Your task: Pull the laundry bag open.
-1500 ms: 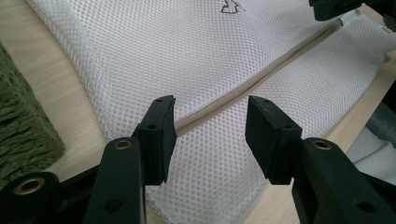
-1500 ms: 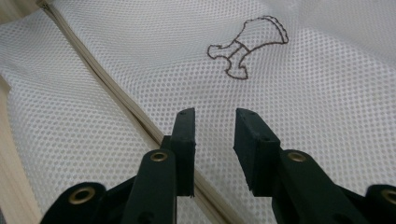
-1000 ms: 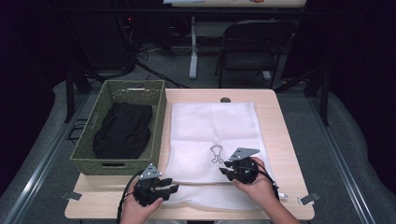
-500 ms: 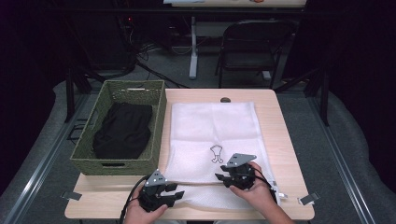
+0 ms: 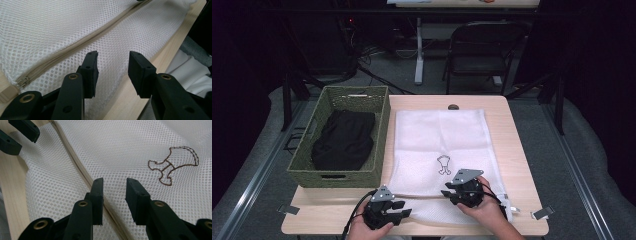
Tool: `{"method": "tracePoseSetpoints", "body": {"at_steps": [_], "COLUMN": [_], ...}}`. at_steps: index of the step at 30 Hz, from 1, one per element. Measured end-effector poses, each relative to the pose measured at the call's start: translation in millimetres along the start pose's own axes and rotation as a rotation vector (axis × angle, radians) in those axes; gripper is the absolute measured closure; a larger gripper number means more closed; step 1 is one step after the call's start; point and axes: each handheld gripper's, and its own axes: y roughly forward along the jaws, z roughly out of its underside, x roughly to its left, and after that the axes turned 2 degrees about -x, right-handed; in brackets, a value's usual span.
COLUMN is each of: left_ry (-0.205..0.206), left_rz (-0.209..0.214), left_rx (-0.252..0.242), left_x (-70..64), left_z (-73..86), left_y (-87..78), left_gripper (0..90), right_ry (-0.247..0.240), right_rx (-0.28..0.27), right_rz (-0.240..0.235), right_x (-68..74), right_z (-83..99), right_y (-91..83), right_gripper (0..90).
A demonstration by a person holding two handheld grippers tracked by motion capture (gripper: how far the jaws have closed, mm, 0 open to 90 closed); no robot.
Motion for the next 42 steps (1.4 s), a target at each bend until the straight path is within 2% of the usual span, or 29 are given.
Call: {"method": "tracePoseSetpoints", "body": {"at_steps": [8, 16, 21, 24, 37, 42], "left_ry": [0.0, 0.007, -0.003, 0.005, -0.004, -0.003], "left_rz": [0.013, 0.001, 0.001, 0.001, 0.002, 0.001], "left_rx": [0.015, 0.034, 0.038, 0.048, 0.051, 0.05], "left_x": [-0.1, 0.2, 2.0, 2.4, 4.0, 4.0], "left_z": [1.7, 3.4, 4.3, 4.6, 5.5, 5.6], "left_y": [5.5, 10.0, 11.8, 12.6, 15.4, 15.5], "left_gripper": [57.4, 58.3, 58.5, 58.6, 58.7, 58.7], "right_ry": [0.011, 0.002, -0.008, -0.006, -0.008, -0.025], "right_rx": [0.001, 0.031, 0.051, 0.059, 0.081, 0.091], "right_rz": [-0.009, -0.023, -0.017, -0.011, -0.011, -0.018], "right_x": [-3.7, -1.6, -0.8, -1.7, -1.1, 0.4], "right_z": [4.9, 7.8, 8.4, 8.7, 9.4, 9.9], "right_y": [0.2, 5.9, 8.6, 9.5, 14.2, 16.3], "right_gripper": [66.5, 68.6, 70.6, 72.3, 75.5, 75.3]}}
